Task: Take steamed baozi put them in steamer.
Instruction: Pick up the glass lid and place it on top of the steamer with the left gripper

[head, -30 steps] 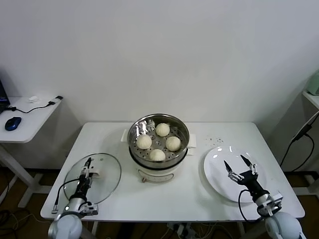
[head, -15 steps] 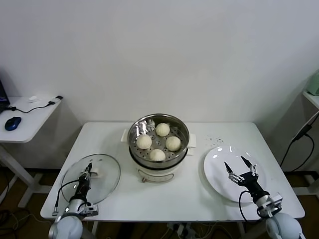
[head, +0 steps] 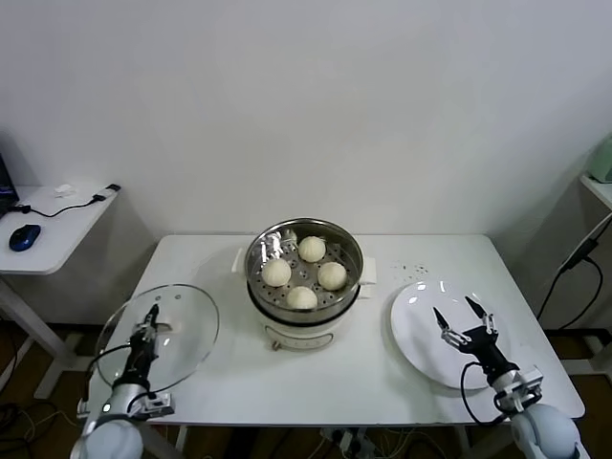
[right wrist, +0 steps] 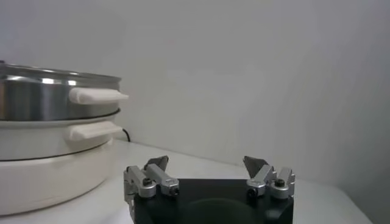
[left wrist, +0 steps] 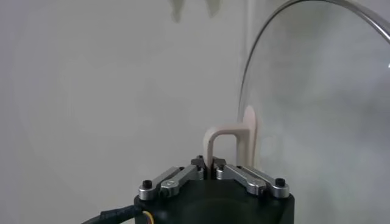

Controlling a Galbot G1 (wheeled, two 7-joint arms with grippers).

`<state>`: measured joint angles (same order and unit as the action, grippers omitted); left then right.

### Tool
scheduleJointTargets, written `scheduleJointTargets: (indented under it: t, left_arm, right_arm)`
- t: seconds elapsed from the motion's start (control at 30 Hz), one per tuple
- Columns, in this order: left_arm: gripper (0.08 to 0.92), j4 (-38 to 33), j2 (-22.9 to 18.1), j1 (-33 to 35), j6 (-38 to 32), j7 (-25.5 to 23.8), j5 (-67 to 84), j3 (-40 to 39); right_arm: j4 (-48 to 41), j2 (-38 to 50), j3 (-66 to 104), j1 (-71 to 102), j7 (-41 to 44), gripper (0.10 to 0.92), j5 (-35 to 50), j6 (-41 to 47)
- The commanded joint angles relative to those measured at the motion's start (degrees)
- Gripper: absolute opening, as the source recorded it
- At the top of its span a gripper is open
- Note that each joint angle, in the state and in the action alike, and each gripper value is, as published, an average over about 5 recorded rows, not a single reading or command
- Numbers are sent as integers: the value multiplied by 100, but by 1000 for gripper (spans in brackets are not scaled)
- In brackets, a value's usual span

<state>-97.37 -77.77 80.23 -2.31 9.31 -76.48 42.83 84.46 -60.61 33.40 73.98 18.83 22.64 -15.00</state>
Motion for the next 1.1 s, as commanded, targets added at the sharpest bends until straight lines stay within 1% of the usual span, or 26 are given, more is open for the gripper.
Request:
scheduleJointTargets:
  t: [0.03, 0.17, 0.3, 0.37, 0.43, 0.53, 0.57, 0.67, 0.73, 0.77, 0.83, 0.97, 1.03, 1.1]
  left_arm:
    - [147, -2477, 881, 1094, 1529, -482, 649, -22]
    - [147, -2919, 1386, 985, 2342, -716, 784, -361]
    - [147, -3008, 2045, 528, 3200, -1021, 938, -1011]
    - [147, -3008, 2354, 169, 3569, -1235, 964, -1441]
    - [147, -3008, 2541, -330, 3920, -1519, 907, -1959]
    - [147, -3001, 2570, -1220, 4404, -2202, 616, -2965]
    - [147, -2985, 2499, -1521, 4533, -2461, 469, -3311]
    - [147, -2858, 2039, -2310, 4720, -3160, -64, -4089]
    - [147, -2673, 1646, -2656, 4731, -3467, -450, -4427]
    - [147, -2565, 1486, -2756, 4731, -3535, -609, -4537]
    - [147, -2278, 1134, -2943, 4725, -3574, -946, -4747]
    - [147, -1677, 438, -3242, 4684, -3457, -1306, -4998]
    - [147, -1417, 193, -3358, 4665, -3371, -1350, -5133]
    - [147, -1218, 53, -3415, 4640, -3276, -1372, -5261]
  right_arm:
    - [-204, 32, -38, -200, -22, 823, -20, -9]
    - [-343, 72, -108, -340, -33, 823, -57, -14]
    - [-472, 101, -197, -474, -58, 823, -108, -17]
    - [-536, 105, -237, -545, -75, 823, -125, -16]
    - [-590, 106, -262, -602, -91, 823, -136, -12]
    - [-674, 99, -300, -694, -111, 823, -160, -10]
    - [-697, 93, -312, -724, -118, 823, -167, -10]
    - [-730, 69, -324, -777, -137, 823, -187, -10]
    - [-736, 57, -312, -786, -143, 823, -201, -13]
    - [-738, 54, -300, -784, -145, 823, -208, -15]
    - [-748, 52, -267, -776, -145, 823, -214, -21]
    - [-758, 54, -187, -752, -144, 823, -214, -30]
    - [-755, 61, -151, -733, -143, 823, -212, -35]
    - [-748, 66, -119, -711, -142, 823, -212, -39]
